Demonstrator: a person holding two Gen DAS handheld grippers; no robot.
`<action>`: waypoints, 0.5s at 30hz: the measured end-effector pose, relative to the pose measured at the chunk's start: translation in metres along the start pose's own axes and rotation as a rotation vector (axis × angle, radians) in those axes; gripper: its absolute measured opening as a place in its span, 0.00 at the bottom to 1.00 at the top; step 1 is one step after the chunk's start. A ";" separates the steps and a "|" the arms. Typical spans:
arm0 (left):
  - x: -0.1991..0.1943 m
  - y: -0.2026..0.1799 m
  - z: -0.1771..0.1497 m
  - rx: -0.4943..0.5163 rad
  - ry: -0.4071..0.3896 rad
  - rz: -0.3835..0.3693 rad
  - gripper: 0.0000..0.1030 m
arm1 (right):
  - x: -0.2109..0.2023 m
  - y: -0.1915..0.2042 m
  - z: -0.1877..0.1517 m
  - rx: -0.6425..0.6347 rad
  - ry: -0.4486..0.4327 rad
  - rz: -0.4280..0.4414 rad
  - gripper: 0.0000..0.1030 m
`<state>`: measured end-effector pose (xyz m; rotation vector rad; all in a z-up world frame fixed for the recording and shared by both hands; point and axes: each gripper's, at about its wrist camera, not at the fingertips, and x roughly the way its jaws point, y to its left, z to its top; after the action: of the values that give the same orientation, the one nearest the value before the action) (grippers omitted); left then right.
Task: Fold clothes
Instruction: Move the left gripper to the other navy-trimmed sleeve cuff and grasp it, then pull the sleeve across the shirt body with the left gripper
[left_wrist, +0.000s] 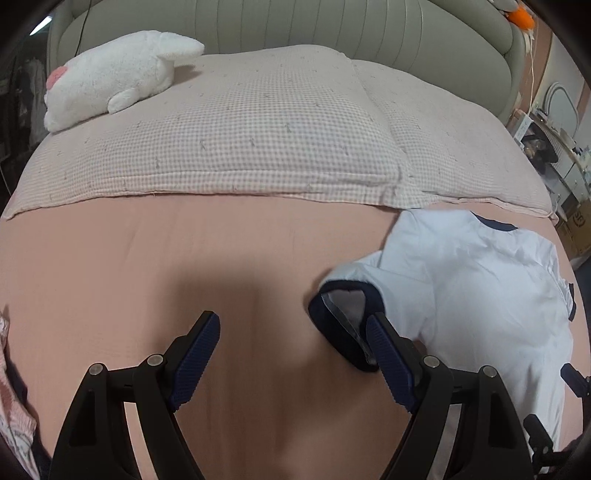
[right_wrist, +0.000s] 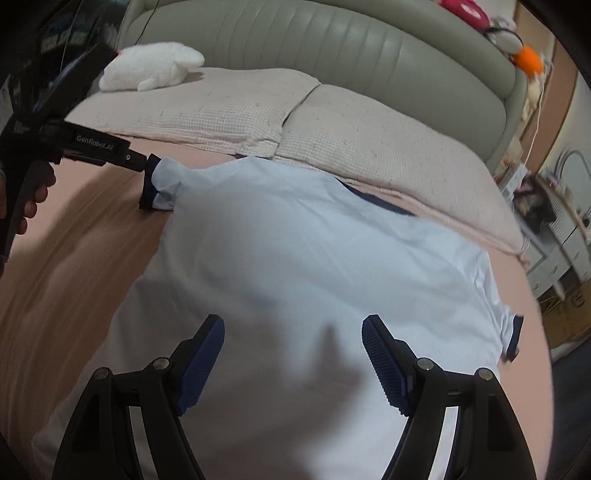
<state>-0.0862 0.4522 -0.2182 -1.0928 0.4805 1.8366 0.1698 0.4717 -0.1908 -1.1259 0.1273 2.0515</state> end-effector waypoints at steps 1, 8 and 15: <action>0.003 -0.001 0.002 0.016 0.000 -0.002 0.79 | 0.002 0.009 0.006 -0.009 -0.007 0.000 0.74; 0.011 -0.002 0.009 0.193 0.013 -0.059 0.79 | 0.017 0.058 0.054 0.057 -0.023 0.022 0.74; 0.012 0.011 0.023 0.246 -0.048 -0.138 0.79 | 0.021 0.074 0.083 0.177 -0.056 -0.064 0.74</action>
<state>-0.1089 0.4685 -0.2170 -0.8908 0.5721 1.6305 0.0574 0.4680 -0.1764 -0.9516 0.2369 1.9714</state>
